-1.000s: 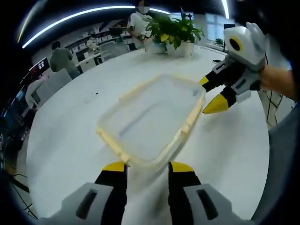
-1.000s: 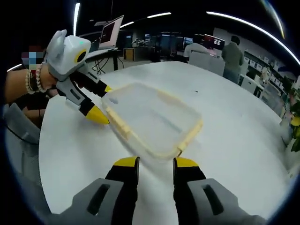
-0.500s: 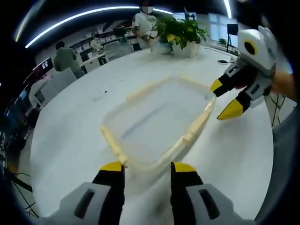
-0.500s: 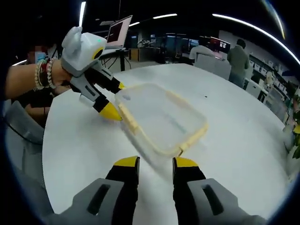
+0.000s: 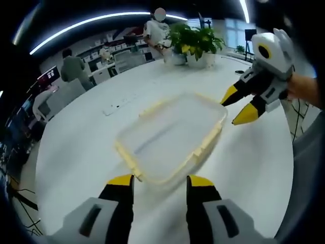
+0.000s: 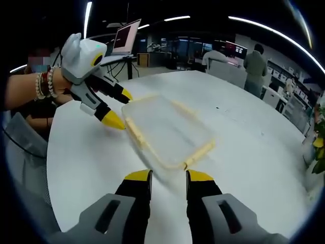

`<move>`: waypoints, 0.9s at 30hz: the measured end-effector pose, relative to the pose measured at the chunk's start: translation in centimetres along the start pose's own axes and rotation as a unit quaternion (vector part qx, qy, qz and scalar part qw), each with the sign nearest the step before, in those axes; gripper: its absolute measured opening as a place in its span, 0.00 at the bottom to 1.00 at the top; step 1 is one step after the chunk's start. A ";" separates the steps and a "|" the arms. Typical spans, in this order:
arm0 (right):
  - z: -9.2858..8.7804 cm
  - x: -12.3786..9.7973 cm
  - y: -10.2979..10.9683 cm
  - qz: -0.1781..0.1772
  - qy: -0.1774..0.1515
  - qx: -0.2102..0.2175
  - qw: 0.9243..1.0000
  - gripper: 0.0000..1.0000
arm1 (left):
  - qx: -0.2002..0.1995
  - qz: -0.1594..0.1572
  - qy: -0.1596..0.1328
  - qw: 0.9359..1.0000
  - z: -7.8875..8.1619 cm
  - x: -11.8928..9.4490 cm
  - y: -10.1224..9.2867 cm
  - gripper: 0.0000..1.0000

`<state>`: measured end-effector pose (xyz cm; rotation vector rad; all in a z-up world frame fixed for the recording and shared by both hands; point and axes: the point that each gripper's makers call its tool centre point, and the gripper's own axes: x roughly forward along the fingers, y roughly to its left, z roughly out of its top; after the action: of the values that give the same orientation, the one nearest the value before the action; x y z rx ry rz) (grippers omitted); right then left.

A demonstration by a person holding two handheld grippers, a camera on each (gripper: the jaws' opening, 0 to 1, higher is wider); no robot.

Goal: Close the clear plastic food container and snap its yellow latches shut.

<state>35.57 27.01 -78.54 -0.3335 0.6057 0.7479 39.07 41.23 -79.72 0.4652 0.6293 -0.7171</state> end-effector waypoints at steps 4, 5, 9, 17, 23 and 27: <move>0.0 0.0 0.2 -0.001 0.002 -0.004 1.000 0.24 | 0.002 -0.008 0.000 1.000 0.1 -0.1 -0.9 0.36; 0.0 0.1 0.2 -0.002 0.004 -0.005 1.000 0.24 | 0.001 -0.009 0.000 1.000 0.1 -0.1 -1.0 0.35; -0.4 0.0 -0.2 -0.013 0.011 -0.009 1.000 0.26 | 0.005 -0.022 -0.005 1.000 0.2 -0.2 -1.8 0.35; -0.5 -0.5 -0.1 -0.007 0.016 0.002 1.000 0.29 | -0.002 -0.021 -0.009 1.000 0.2 -0.8 -1.5 0.33; 0.5 -2.1 0.2 -0.008 -0.001 0.013 1.000 0.44 | -0.068 -0.026 -0.063 0.995 1.7 -2.3 -1.8 0.50; 0.9 -3.8 0.6 -0.017 -0.015 -0.004 1.000 0.52 | -0.069 -0.021 -0.081 0.994 2.1 -4.1 -2.1 0.64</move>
<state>33.27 25.86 -75.49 -0.3392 0.5679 0.7214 35.88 40.46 -75.82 0.2643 0.5322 -0.7374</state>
